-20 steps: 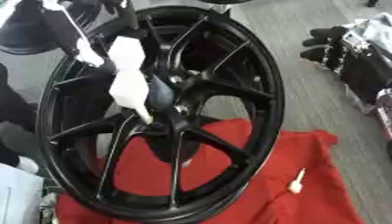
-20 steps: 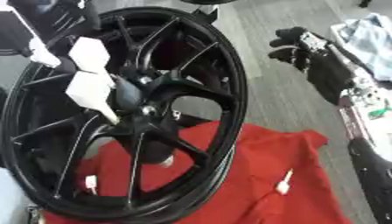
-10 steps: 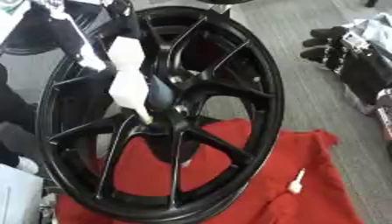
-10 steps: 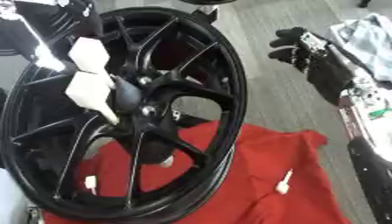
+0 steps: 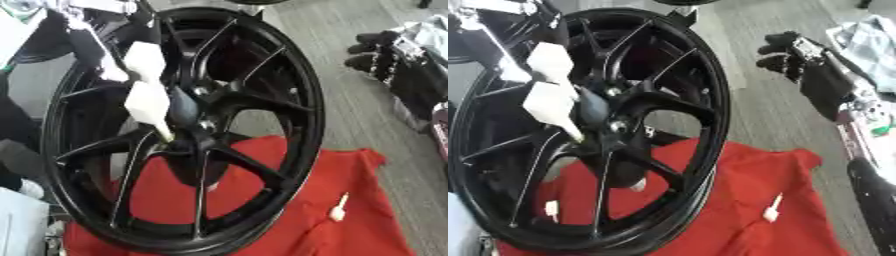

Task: Pull the pin out of the wheel hub.

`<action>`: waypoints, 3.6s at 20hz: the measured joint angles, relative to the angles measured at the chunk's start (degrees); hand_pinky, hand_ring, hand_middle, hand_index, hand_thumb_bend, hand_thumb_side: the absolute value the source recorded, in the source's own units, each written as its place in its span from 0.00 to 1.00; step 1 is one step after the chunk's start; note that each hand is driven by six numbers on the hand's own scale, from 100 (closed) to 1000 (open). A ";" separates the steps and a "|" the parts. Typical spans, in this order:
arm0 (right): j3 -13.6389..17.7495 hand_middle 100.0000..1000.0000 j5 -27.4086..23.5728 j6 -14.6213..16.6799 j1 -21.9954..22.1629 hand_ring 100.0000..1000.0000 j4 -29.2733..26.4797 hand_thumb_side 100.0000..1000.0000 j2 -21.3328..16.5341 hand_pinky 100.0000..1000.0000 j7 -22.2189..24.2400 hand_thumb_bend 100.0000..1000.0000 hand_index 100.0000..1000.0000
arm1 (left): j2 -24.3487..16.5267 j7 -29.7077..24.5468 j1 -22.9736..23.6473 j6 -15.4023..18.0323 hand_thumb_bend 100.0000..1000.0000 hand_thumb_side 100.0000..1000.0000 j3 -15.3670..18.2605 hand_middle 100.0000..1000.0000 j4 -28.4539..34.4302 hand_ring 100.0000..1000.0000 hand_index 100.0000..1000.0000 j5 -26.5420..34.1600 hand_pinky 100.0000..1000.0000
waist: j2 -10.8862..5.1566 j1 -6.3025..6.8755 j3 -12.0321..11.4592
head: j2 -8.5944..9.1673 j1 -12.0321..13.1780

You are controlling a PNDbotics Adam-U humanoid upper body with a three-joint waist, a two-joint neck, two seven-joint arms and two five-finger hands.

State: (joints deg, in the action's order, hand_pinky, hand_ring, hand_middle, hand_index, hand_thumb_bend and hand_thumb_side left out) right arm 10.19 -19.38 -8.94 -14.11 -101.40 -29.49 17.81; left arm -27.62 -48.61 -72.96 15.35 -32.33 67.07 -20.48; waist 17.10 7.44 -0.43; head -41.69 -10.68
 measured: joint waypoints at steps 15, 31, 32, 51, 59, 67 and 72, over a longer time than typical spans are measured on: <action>0.00 0.71 0.00 -0.03 0.01 0.74 0.03 0.73 0.00 0.93 -0.01 0.00 0.81 | -1.04 -1.28 0.48 -1.28 0.11 0.00 2.49 0.44 4.74 0.62 0.12 0.89 0.71 | 0.00 0.00 -0.08 | -0.01 0.02; 0.43 0.72 0.07 0.16 0.59 0.74 0.14 0.73 -0.02 0.93 -0.47 0.00 0.82 | -14.03 8.80 10.85 -7.48 0.07 0.00 19.65 0.44 22.13 0.56 0.10 6.39 0.68 | 0.01 0.06 -1.79 | -0.53 -0.70; 0.53 0.72 0.07 0.20 0.60 0.74 0.14 0.73 -0.03 0.93 -0.51 0.00 0.82 | -15.19 9.91 12.70 -7.87 0.06 0.00 20.90 0.44 22.83 0.56 0.10 6.80 0.68 | 0.02 0.06 -1.84 | -0.53 -0.70; 2.14 0.71 0.07 1.05 1.55 0.74 0.10 0.72 -0.10 0.93 -2.34 0.00 0.82 | -21.38 24.87 44.67 -13.33 0.50 0.34 37.67 0.76 15.37 0.73 0.84 5.59 0.77 | 0.70 -1.23 -2.95 | -0.50 -0.49; 2.15 0.71 0.07 1.04 1.54 0.74 0.10 0.73 -0.10 0.93 -2.33 0.00 0.82 | -20.72 23.89 46.28 -11.02 0.58 0.52 38.86 0.80 14.79 0.77 0.91 3.36 0.81 | 0.70 -1.27 -2.96 | -0.47 -0.23; 2.14 0.71 0.06 0.98 1.53 0.74 0.10 0.73 -0.10 0.93 -2.26 0.00 0.82 | -20.22 24.32 46.29 -10.37 0.11 0.53 39.05 0.75 14.85 0.71 0.83 5.35 0.76 | 0.69 -1.23 -2.94 | -0.47 -0.15; 2.12 0.71 0.06 0.88 1.49 0.74 0.10 0.72 -0.09 0.93 -2.17 0.00 0.82 | -16.85 31.83 44.39 -13.27 0.00 0.73 38.58 0.67 17.93 0.62 0.67 16.36 0.68 | 0.69 -1.26 -2.71 | -0.46 0.05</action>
State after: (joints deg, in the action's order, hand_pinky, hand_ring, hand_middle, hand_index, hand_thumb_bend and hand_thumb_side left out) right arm 12.31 -19.32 -8.05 -12.62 -101.29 -29.57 15.64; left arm -44.47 -16.77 -28.57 2.08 6.25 85.00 -4.12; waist 17.80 6.18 -3.14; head -42.14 -10.63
